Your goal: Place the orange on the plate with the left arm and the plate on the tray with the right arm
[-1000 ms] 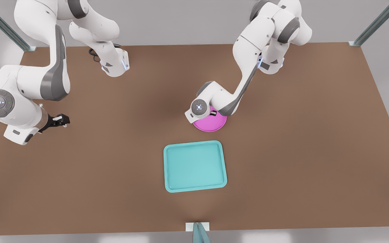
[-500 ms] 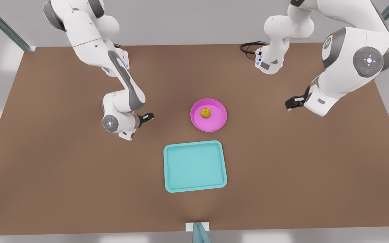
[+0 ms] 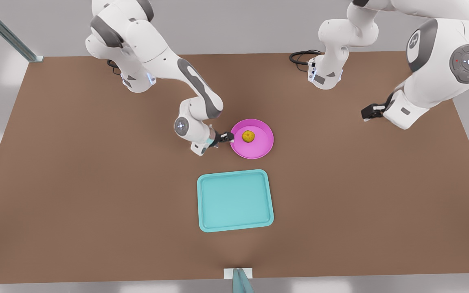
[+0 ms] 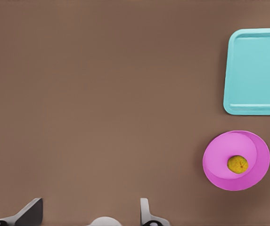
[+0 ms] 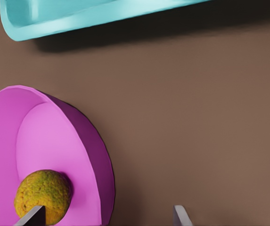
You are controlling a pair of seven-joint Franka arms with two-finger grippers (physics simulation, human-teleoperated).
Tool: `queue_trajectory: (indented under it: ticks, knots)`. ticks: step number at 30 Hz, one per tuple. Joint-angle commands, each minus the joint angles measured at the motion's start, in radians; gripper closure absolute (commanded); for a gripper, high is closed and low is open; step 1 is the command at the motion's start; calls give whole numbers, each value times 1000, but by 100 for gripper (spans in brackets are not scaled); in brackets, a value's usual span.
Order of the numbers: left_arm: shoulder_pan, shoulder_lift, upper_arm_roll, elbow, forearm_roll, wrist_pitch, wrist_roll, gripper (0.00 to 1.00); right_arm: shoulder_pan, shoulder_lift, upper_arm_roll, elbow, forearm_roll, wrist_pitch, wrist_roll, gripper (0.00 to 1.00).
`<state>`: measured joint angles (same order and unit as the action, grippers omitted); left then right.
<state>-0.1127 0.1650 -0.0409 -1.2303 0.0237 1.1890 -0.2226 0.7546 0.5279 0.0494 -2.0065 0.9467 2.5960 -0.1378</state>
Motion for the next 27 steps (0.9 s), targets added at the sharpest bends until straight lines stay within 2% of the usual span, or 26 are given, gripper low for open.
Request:
queue_trajectory:
  ticks: [1, 11, 13, 15, 19, 25, 27]
  knots:
    - [-4, 1, 1, 5, -13, -12, 109, 0, 19, 18, 1, 22, 46, 65, 69, 0]
    - [-4, 2, 3, 11, -54, 17, 117, 0, 77, 100, 3, 86, 70, 81, 69, 0]
    - [-4, 2, 3, 11, -54, 17, 117, 0, 83, 106, 4, 84, 70, 79, 67, 18]
    - [-4, 2, 3, 11, -54, 17, 117, 0, 86, 107, 4, 84, 72, 78, 67, 31]
    - [-2, 4, 4, 11, -56, 17, 118, 0, 86, 113, 4, 84, 72, 73, 67, 43]
    - [-4, 2, 3, 23, -57, 18, 115, 0, 81, 112, 4, 84, 70, 62, 66, 79]
    - [-2, 4, 4, 23, -56, 18, 118, 0, 80, 104, 4, 86, 70, 61, 53, 79]
